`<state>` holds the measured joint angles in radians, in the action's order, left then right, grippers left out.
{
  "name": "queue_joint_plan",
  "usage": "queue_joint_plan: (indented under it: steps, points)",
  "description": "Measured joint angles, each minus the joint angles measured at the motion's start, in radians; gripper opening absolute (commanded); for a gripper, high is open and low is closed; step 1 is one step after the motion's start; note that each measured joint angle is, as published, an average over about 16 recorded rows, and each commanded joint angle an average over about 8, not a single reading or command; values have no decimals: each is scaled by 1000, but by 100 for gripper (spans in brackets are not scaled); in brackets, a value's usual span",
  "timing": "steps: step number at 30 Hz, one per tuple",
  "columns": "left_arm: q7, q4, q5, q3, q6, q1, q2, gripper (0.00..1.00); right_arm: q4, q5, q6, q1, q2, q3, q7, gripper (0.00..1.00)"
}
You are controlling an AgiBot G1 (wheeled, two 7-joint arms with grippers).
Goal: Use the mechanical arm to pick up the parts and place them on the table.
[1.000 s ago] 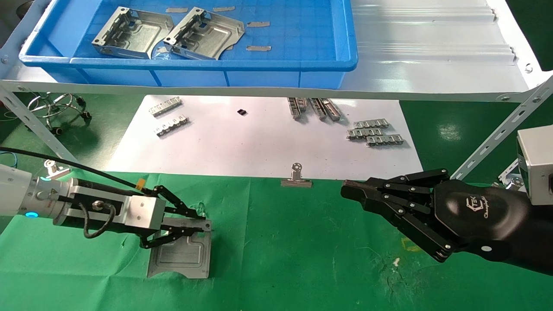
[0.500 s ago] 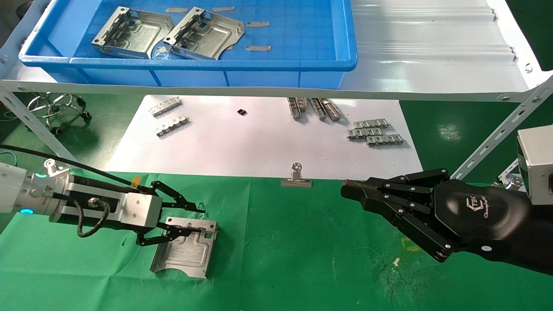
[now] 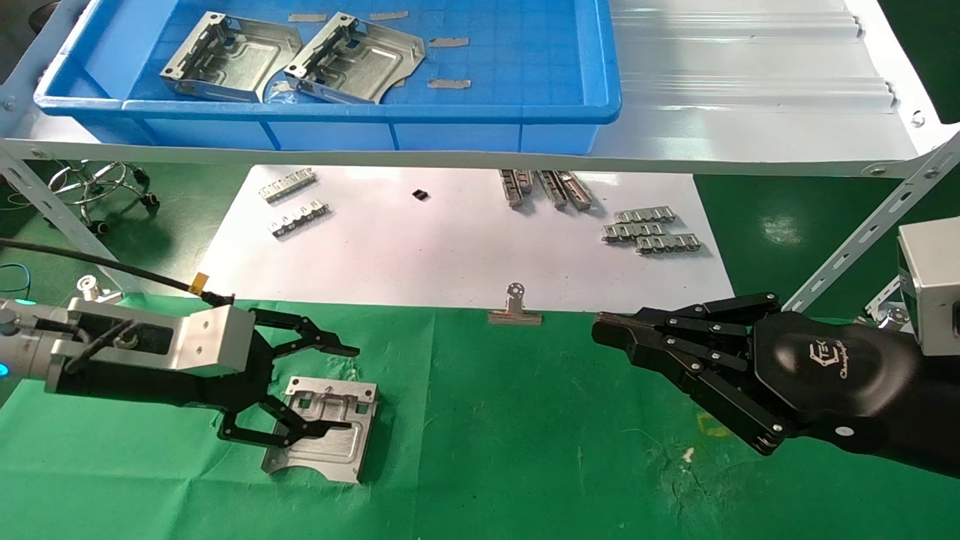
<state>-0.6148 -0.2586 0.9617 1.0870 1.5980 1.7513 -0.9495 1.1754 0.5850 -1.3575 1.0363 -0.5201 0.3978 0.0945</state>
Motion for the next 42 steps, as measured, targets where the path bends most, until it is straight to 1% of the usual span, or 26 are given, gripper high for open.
queue_joint_plan:
  steps: [5,42]
  points:
    - [71,-71,-18,-64,-6,-50,24,100,0,0,0,0,0,0,0,100]
    - [596,-755,-171,-597,-75,-500,249,100,0,0,0,0,0,0,0,100]
